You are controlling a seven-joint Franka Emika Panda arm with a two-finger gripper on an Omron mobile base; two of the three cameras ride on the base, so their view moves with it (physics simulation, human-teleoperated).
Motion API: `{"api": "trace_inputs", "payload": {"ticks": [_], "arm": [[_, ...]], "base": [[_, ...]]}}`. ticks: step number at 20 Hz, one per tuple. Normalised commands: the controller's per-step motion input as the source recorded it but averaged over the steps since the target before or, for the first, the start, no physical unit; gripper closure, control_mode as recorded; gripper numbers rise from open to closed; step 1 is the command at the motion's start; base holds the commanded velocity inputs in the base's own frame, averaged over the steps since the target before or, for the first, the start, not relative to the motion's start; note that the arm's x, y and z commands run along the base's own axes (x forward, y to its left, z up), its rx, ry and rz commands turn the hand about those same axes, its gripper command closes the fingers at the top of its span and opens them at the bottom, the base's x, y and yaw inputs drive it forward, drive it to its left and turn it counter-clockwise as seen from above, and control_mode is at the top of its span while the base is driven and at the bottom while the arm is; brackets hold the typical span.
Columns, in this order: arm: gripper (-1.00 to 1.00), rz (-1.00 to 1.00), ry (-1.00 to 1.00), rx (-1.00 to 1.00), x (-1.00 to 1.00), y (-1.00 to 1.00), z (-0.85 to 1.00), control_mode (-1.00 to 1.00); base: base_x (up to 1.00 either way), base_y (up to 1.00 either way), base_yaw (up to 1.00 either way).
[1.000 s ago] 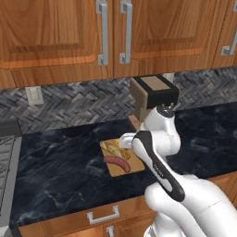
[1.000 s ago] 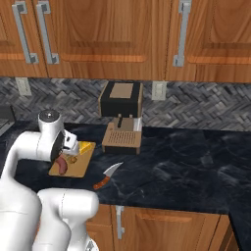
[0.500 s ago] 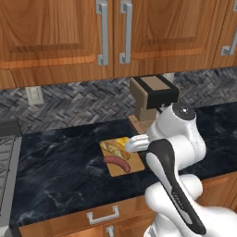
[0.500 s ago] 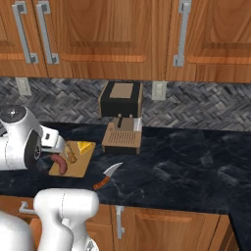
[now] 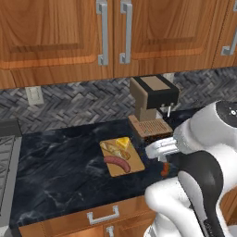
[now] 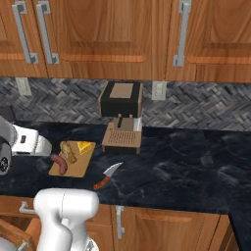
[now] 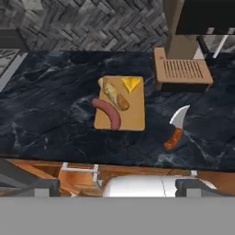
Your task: Retrieve the sausage and cheese from the fridge and place them on the cutting board on the counter.
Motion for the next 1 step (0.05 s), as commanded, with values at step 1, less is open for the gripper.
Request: {"api": "trace_inputs", "payload": {"ticks": [1], "arm": [[-1.0,0.0,-0.16,0.0,-1.0,-0.45,0.01,-1.0]], "base": [[0.0,0.0,0.0]]}}
